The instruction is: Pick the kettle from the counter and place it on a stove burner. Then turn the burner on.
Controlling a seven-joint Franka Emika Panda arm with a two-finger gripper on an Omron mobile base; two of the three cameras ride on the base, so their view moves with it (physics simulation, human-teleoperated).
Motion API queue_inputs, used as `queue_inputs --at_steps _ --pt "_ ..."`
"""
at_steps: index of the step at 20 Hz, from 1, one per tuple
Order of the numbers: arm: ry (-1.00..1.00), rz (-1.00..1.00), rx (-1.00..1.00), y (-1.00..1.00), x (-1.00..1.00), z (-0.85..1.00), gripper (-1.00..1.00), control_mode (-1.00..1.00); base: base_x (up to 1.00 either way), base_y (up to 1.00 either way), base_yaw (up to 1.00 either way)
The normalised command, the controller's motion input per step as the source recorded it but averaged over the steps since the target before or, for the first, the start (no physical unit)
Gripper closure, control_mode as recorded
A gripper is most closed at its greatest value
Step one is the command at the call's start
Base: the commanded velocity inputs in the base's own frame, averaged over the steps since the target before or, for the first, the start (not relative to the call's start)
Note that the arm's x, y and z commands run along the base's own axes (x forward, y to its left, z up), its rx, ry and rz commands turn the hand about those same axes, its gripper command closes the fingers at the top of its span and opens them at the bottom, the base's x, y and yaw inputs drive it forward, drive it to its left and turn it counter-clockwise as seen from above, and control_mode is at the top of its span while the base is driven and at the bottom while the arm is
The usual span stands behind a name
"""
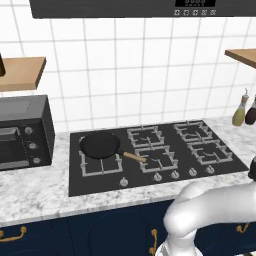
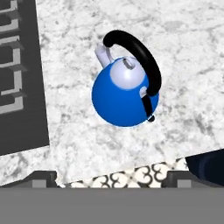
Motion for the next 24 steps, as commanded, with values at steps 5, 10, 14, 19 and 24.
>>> queue_inputs --at_steps 5,10,14,19,24 --pt "0.00 0.02 0.00 -0.09 0.20 -0.48 -1.00 -1.00 0.00 0.00 0.00" --pt "-0.04 0.03 0.00 -0.06 0.28 -0.41 -1.00 -1.00 0.00 0.00 0.00" --pt "-0.04 0.00 0.00 -0.38 0.36 -0.06 -1.00 -1.00 0.00 0.00 0.00" --pt "-0.05 0.02 0.00 -0.21 0.46 -0.17 -1.00 -1.00 0.00 0.00 0.00" --pt "-0.17 0.08 0.00 -0.13 0.41 -0.21 -1.00 -1.00 0.00 0.00 0.00"
